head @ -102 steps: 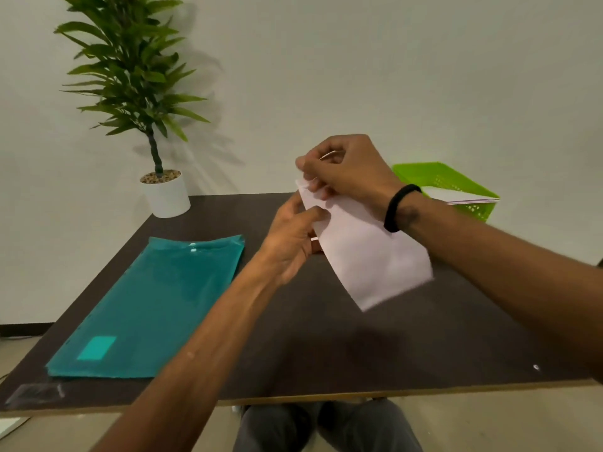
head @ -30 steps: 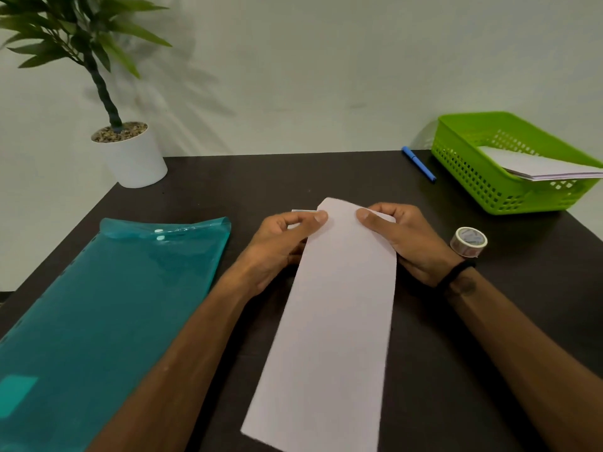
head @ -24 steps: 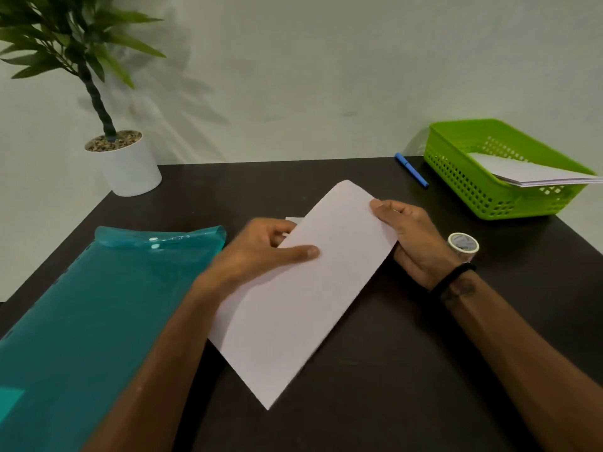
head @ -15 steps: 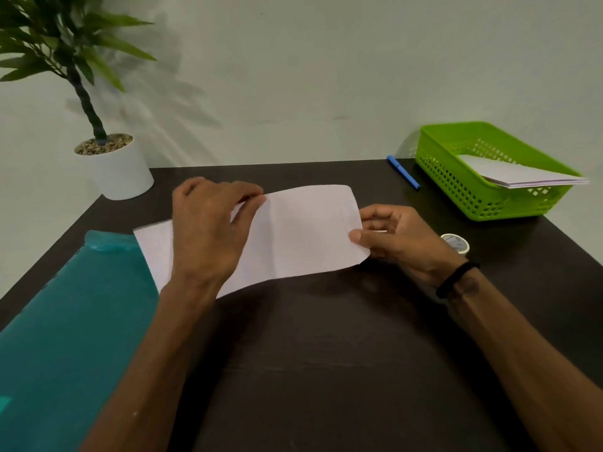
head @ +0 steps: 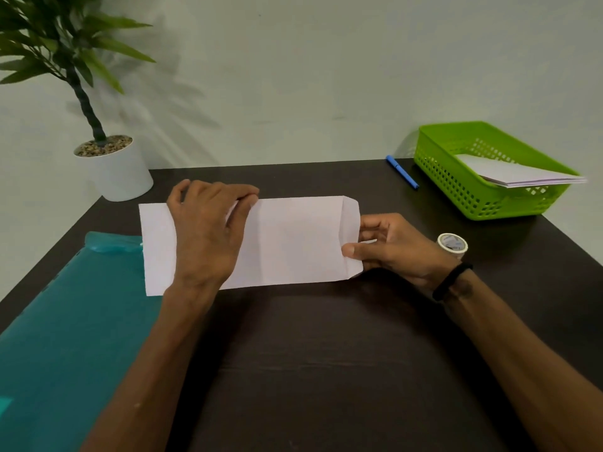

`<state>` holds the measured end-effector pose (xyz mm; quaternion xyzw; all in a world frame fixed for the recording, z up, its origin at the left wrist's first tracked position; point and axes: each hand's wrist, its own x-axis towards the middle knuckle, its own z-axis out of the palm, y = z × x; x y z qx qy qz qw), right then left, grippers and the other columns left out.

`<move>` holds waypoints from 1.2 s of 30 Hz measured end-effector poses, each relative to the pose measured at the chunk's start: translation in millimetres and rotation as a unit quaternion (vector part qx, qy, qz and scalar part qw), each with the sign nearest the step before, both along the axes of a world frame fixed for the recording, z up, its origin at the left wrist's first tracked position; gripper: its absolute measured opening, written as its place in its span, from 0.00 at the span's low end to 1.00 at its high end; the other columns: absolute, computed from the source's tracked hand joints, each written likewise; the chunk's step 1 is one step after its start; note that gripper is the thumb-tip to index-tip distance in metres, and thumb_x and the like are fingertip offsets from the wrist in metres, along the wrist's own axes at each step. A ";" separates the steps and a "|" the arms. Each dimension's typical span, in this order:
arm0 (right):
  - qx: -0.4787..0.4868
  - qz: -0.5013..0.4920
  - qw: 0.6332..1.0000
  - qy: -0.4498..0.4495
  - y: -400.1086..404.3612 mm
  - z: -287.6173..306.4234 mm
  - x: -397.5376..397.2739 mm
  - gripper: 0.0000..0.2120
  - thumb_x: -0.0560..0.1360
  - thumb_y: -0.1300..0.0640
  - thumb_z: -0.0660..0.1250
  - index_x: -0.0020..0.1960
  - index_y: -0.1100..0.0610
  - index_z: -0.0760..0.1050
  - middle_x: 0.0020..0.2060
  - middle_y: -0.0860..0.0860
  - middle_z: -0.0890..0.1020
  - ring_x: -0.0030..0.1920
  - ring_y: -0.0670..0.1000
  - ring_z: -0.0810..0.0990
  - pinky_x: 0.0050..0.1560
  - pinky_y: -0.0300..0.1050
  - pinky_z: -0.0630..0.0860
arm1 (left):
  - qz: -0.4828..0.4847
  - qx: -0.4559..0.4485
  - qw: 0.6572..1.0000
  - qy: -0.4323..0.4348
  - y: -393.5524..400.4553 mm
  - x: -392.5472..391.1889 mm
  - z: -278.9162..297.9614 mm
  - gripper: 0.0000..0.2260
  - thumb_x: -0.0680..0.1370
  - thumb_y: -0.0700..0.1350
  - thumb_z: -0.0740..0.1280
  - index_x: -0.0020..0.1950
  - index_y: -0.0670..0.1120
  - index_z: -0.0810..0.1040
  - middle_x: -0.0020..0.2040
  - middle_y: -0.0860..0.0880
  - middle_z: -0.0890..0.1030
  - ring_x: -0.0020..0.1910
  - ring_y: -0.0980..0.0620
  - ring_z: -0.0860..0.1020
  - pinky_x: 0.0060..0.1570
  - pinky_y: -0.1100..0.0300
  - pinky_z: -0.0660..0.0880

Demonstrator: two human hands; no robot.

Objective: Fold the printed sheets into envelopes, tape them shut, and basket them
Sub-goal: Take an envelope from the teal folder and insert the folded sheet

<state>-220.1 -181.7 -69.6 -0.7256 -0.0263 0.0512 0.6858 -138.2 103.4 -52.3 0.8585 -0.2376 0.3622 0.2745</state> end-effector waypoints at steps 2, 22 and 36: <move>-0.023 -0.004 1.000 0.009 2.6 -3.0 1.7 0.19 0.76 0.67 0.74 0.67 0.59 0.80 0.57 0.55 0.87 0.57 0.58 0.87 0.55 0.56 0.84 | 0.001 -0.022 1.000 0.005 -0.8 -0.6 0.5 0.10 0.83 0.50 0.67 0.61 0.48 0.83 0.56 0.46 0.85 0.56 0.43 0.79 0.70 0.40 0.67; -0.076 -0.095 0.992 -0.037 10.8 -9.1 6.2 0.17 0.76 0.59 0.76 0.64 0.56 0.82 0.55 0.47 0.88 0.55 0.49 0.87 0.56 0.50 0.84 | -0.114 0.203 0.965 0.119 -17.1 -23.2 2.7 0.51 0.62 0.85 0.61 0.81 0.65 0.59 0.78 0.53 0.66 0.79 0.49 0.61 0.77 0.30 0.42; -0.131 -0.171 0.971 -0.106 15.8 -4.9 6.2 0.10 0.76 0.52 0.76 0.56 0.45 0.81 0.51 0.37 0.84 0.51 0.39 0.85 0.46 0.35 0.82 | -0.103 0.246 0.958 0.105 -19.4 -15.5 -8.0 0.51 0.67 0.76 0.67 0.82 0.66 0.42 0.83 0.50 0.53 0.82 0.44 0.52 0.75 0.27 0.36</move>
